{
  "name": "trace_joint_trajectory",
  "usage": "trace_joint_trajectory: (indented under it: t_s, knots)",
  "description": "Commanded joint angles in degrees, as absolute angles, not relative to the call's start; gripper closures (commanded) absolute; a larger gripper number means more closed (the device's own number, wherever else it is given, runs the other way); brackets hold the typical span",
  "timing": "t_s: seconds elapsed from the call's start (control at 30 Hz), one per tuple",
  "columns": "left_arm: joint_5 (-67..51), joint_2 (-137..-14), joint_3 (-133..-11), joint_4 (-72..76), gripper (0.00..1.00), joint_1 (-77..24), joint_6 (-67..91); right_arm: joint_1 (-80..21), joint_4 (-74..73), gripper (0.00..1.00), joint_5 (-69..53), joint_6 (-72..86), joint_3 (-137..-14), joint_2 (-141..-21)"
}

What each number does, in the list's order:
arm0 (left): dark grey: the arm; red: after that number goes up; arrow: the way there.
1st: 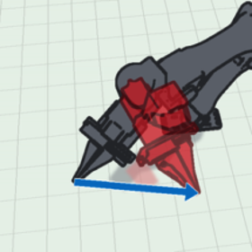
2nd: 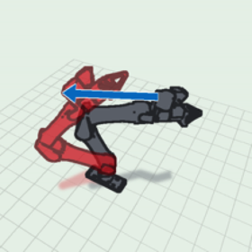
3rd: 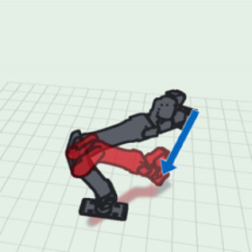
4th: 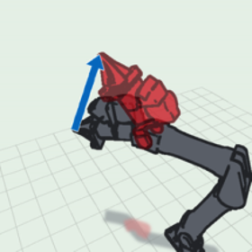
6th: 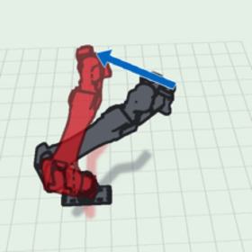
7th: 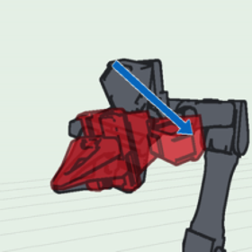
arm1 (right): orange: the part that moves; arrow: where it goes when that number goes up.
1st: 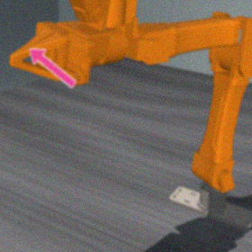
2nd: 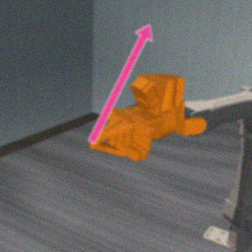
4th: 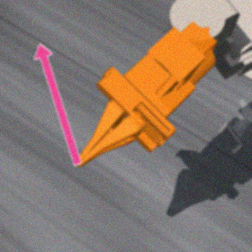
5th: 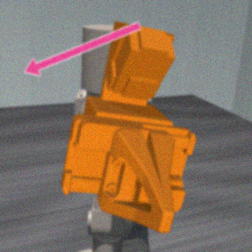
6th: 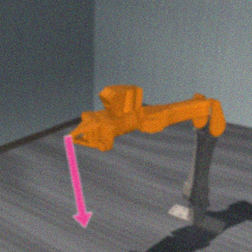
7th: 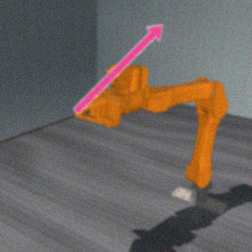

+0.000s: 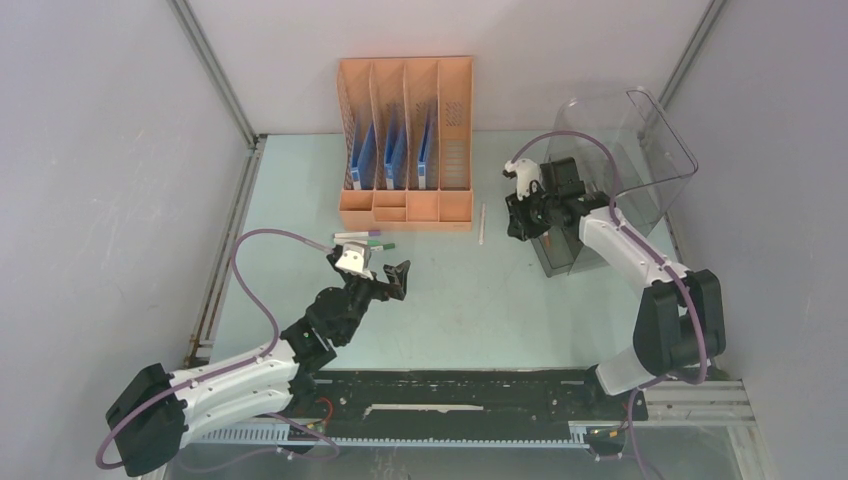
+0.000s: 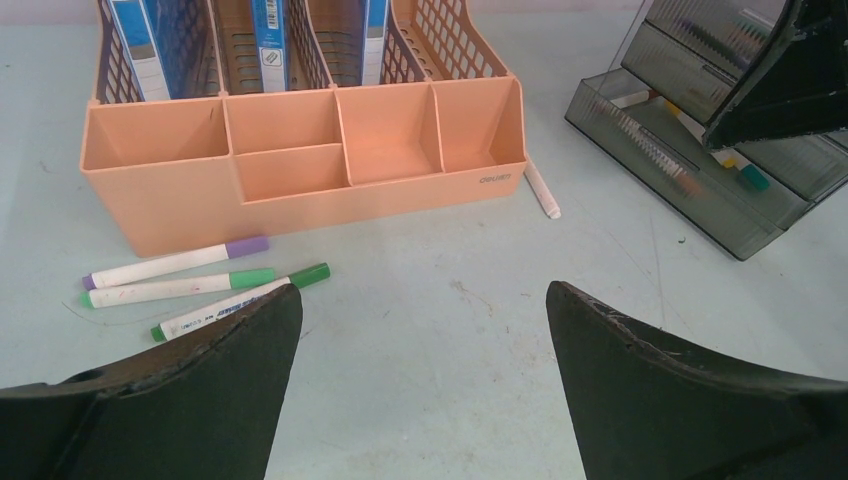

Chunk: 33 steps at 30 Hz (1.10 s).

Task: Organize the desk
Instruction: Pick up the stationery from the center of the board.

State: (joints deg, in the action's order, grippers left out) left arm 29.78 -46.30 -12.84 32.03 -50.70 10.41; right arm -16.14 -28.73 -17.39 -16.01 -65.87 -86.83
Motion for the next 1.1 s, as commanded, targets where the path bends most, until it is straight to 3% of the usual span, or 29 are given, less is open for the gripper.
trace_joint_trajectory:
  t_s: [0.0, 0.5, 1.07]
  knots:
    - [30.59, -45.4, -12.22, 34.44, 0.0, -50.45, 9.24, -15.91, -27.64, 0.64, -23.51, -10.78, -68.9, -89.2]
    - [30.55, -44.56, -11.25, 35.34, 0.0, -50.47, 9.25, -20.1, -36.11, 0.64, -19.27, -5.09, -85.53, -112.14]
    - [30.5, -44.47, -10.98, 35.73, 0.0, -50.46, 9.23, -21.55, -36.3, 0.59, -10.43, 3.82, -96.58, -123.58]
